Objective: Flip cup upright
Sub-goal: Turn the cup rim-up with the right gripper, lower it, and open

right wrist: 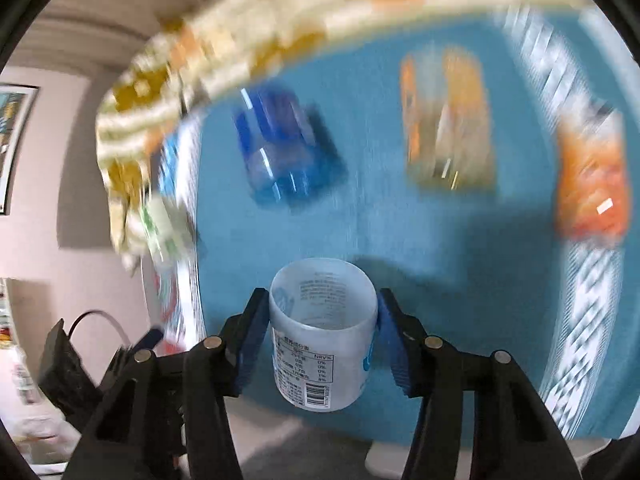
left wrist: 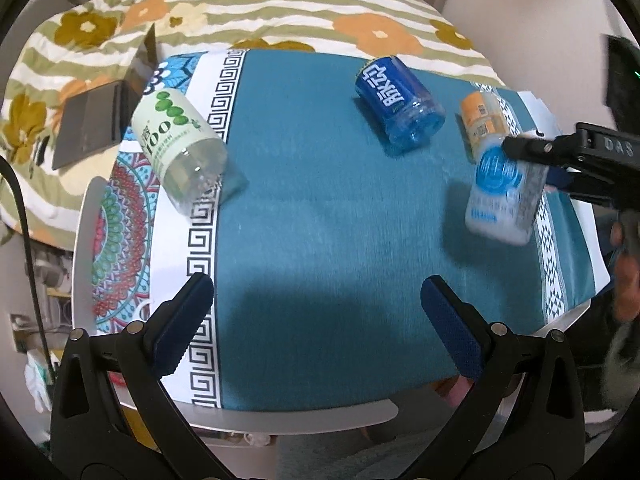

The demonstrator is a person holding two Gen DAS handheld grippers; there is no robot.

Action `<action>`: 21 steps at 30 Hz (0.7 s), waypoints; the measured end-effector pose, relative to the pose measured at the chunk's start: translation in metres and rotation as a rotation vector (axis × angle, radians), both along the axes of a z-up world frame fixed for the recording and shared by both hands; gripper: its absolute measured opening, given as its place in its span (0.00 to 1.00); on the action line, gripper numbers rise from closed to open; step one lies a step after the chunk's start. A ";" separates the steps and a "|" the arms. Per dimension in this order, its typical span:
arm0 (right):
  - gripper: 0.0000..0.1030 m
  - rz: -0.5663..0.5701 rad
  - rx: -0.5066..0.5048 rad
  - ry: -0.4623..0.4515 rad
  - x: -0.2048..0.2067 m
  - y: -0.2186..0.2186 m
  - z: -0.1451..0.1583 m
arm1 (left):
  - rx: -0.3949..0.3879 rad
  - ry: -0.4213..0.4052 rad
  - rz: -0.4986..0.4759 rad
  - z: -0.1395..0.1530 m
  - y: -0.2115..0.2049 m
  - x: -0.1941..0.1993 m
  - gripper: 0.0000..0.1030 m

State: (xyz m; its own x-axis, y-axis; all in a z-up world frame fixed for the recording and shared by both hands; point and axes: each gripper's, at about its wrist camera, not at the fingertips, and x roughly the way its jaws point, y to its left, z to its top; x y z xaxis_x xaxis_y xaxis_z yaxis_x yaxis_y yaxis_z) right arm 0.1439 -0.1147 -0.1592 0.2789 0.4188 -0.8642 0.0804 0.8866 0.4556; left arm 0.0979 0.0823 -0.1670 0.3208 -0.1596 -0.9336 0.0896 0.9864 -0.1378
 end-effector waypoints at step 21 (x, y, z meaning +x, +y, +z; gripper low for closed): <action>0.50 -0.283 -0.447 -0.497 -0.060 0.060 -0.024 | 0.146 -0.016 -0.046 -0.010 0.025 -0.015 1.00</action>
